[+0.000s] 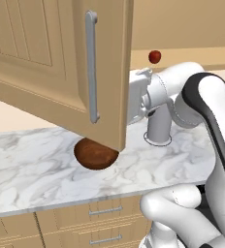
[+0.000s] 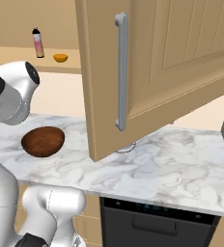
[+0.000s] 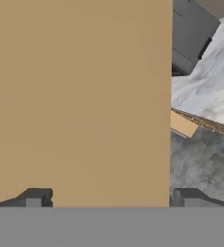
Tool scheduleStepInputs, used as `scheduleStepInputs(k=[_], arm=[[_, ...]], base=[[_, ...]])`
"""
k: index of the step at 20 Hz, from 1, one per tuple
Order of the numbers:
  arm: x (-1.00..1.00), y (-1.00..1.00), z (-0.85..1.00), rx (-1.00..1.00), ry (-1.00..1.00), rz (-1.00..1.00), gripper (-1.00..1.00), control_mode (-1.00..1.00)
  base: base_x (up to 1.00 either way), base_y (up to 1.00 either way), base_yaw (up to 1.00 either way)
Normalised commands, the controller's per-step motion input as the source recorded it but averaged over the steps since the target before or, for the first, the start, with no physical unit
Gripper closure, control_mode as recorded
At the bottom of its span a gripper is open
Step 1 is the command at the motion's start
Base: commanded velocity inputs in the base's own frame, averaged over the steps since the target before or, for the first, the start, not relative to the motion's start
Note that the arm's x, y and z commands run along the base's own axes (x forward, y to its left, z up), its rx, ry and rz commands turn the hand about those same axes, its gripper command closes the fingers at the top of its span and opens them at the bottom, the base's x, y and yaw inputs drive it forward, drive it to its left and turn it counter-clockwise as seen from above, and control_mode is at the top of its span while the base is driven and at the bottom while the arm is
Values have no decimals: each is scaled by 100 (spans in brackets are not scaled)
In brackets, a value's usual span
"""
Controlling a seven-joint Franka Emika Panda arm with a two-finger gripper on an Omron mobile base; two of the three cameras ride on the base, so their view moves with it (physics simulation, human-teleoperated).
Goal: Open the cabinet. Pick the orange and apple from the cabinet and place them into the bowl. Then close the cabinet.
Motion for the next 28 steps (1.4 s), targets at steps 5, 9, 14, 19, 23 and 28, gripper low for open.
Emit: scheduleStepInputs(k=[5, 9, 14, 19, 23, 28], arm=[[0, 11, -1, 0, 0, 0, -100, -100], [-9, 24, -3, 0, 0, 0, -100, -100], [-9, 26, 0, 0, 0, 0, -100, -100], [-7, 29, -4, 0, 0, 0, -100, -100], [-3, 27, -9, 0, 0, 0, -100, -100], [0, 24, -5, 0, 0, 0, -100, -100]], base=[[0, 0, 0], [0, 0, 0], [0, 0, 0], [0, 0, 0], [0, 0, 0], [0, 0, 0]])
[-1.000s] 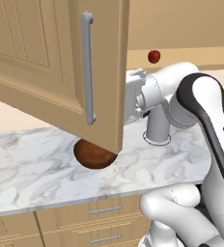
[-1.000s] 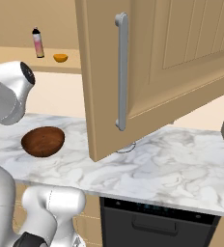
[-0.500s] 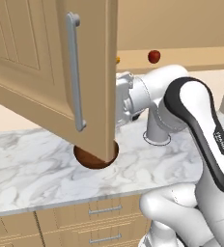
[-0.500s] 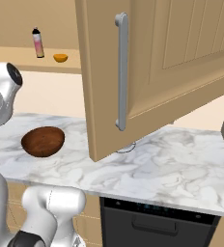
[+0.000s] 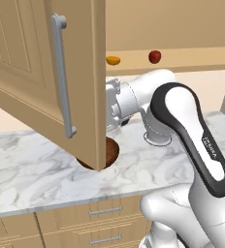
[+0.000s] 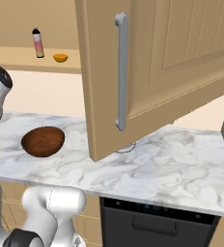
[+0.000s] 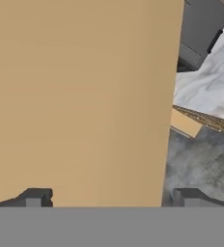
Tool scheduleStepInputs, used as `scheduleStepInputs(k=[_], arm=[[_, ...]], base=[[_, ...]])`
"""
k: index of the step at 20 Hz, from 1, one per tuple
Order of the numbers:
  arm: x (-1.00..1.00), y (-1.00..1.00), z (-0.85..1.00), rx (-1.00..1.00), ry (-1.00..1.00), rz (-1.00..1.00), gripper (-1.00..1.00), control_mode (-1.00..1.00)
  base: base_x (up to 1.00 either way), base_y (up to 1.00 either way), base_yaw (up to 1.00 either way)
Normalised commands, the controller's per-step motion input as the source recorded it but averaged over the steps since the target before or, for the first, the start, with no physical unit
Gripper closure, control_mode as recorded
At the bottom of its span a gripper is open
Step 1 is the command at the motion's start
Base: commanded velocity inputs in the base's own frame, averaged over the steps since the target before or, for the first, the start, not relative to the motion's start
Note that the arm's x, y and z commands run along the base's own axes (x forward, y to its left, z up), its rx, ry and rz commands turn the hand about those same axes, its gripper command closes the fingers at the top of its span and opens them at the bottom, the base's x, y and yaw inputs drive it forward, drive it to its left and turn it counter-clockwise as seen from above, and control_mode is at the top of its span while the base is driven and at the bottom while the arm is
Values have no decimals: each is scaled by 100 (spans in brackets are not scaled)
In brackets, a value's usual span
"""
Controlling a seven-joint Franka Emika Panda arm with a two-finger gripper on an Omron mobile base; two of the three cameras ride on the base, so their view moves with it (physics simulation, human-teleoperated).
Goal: Open the cabinet. Pick the orange and apple from the cabinet and place them into the bowl. Then close the cabinet.
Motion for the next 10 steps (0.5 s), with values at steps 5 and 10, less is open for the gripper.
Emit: scheduleStepInputs(k=[5, 10], arm=[[22, 2, 0, -1, 0, -2, -100, -100], [46, -24, 0, -26, -6, -15, -100, -100]], base=[[0, 0, 0], [0, 0, 0]])
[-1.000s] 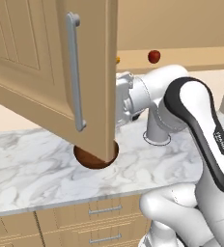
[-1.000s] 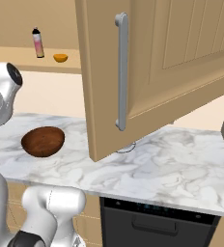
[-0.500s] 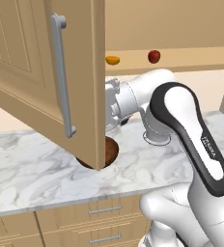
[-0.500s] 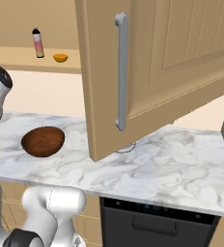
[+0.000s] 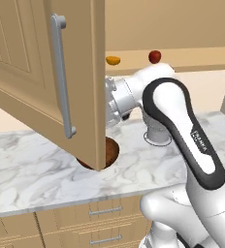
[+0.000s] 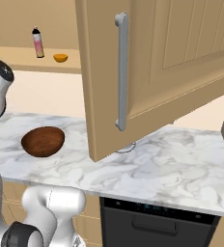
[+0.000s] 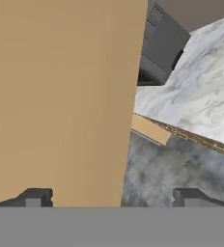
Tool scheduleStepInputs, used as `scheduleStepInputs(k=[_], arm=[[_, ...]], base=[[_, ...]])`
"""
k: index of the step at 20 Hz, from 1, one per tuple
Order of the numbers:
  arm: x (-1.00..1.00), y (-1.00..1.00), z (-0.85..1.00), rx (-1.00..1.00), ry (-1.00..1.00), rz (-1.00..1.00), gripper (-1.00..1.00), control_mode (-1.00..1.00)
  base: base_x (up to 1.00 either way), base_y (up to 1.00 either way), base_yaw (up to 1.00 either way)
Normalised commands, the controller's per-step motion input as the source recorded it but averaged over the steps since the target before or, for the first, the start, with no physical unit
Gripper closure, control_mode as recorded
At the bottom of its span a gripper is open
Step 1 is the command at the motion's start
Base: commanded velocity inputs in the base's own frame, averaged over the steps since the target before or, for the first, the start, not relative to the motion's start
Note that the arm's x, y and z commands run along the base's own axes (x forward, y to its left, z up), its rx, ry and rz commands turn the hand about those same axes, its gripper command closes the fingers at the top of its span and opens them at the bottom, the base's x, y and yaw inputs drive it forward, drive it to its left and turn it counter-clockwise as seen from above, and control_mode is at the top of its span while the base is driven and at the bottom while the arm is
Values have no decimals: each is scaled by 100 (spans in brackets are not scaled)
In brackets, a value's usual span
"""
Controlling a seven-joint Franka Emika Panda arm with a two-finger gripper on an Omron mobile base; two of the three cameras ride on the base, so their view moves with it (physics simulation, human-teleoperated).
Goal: Open the cabinet. Pick the orange and apple from the cabinet and place them into the bowl. Then close the cabinet.
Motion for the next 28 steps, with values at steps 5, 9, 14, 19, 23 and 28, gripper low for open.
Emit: scheduleStepInputs(k=[5, 9, 14, 19, 23, 28], arm=[[23, -55, 0, -31, -9, -21, -100, -100], [2, -57, -1, -32, -13, -18, -100, -100], [19, -56, -17, -30, -4, -16, -100, -100], [27, -52, -22, -29, 0, -10, -100, -100], [21, -49, -20, -25, 0, -9, -100, -100], [1, -41, -16, -21, -14, -8, -100, -100]], base=[[0, 0, 0], [0, 0, 0], [0, 0, 0], [0, 0, 0], [0, 0, 0], [0, 0, 0]])
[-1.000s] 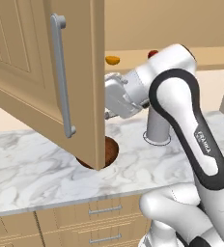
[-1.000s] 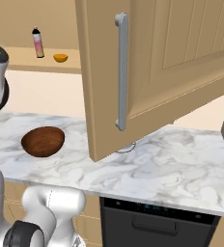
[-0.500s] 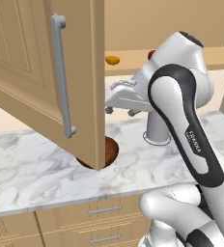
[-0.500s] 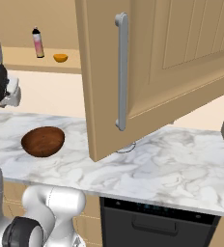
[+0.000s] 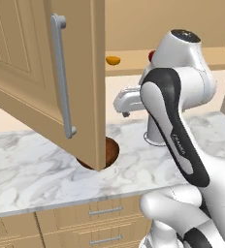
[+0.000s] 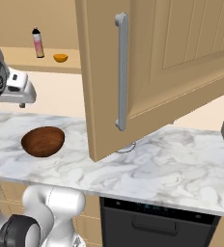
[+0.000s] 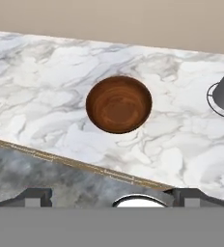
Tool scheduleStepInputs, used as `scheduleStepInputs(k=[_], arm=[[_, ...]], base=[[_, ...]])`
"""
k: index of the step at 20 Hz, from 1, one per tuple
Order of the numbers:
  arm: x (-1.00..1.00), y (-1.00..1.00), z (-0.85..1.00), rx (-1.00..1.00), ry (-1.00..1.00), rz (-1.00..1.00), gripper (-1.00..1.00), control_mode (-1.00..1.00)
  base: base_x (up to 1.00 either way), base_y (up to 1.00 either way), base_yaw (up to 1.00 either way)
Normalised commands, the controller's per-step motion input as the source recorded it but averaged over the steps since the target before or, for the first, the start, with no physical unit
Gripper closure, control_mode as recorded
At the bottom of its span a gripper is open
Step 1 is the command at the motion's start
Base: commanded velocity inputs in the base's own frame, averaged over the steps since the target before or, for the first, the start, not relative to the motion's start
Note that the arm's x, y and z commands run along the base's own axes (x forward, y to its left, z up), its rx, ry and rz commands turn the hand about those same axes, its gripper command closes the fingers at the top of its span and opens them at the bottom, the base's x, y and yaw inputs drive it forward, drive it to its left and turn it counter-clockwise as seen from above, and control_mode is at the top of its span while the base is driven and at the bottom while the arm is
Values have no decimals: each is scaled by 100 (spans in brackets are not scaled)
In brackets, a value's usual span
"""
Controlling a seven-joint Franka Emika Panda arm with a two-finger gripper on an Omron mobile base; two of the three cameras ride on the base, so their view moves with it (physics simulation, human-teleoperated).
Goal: Open the cabinet. Pick the orange and apple from the cabinet and place them into the bowl. Then close the cabinet.
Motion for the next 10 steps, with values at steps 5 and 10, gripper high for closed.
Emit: scheduleStepInputs(k=[5, 10], arm=[[0, -23, -3, -9, -32, -1, -100, -100], [0, -33, 0, 0, -10, 0, -100, -100]], base=[[0, 0, 0], [0, 0, 0]])
